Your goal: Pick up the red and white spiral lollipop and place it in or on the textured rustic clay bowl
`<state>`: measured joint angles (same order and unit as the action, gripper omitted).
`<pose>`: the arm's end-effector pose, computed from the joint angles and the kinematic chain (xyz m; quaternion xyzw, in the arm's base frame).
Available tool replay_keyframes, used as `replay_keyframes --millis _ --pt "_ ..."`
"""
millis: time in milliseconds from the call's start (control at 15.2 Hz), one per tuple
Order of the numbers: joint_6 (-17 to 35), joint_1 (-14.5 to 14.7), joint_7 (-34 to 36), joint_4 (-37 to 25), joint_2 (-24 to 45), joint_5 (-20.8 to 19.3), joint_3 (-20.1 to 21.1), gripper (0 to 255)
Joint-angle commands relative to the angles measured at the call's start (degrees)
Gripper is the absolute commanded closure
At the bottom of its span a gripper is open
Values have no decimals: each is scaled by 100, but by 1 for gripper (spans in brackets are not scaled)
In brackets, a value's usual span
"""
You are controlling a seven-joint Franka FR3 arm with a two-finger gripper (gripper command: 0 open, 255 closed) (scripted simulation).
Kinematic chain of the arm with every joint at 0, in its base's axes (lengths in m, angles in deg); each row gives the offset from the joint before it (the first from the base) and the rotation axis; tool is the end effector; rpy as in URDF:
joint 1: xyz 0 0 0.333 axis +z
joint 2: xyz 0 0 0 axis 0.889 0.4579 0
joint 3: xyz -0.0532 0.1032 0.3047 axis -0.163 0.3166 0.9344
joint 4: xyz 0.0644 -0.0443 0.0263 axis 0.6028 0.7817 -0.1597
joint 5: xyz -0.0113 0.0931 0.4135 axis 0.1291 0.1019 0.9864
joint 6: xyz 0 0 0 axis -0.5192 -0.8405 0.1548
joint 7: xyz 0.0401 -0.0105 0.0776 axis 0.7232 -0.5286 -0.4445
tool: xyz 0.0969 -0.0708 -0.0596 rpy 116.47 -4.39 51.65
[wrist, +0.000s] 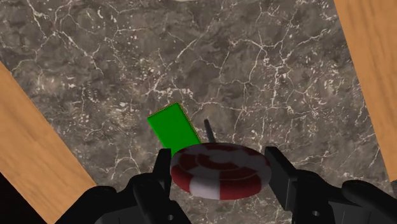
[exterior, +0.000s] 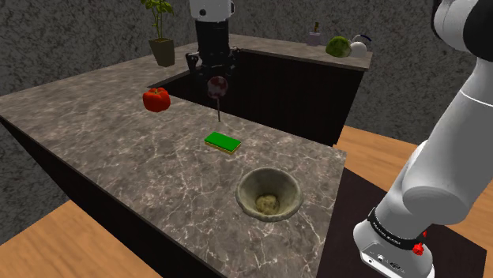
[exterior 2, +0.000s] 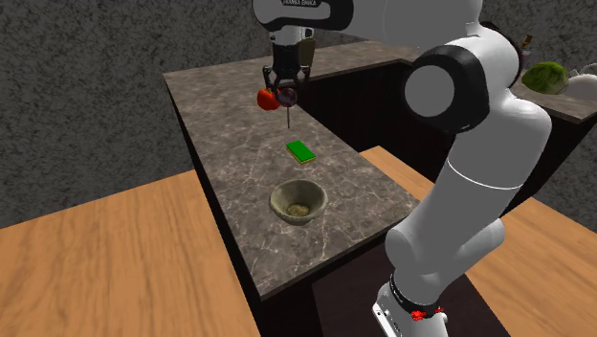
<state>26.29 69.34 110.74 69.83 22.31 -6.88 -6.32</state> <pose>0.5356 0.2665 0.5896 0.9971 -0.0754 0.0059 0.0017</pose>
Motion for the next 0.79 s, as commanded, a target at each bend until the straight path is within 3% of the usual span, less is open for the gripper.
replay_keyframes --millis 0,726 --pt "55 6 17 504 -479 166 15 255" --pt "-280 339 177 2320 -2753 935 22 255"
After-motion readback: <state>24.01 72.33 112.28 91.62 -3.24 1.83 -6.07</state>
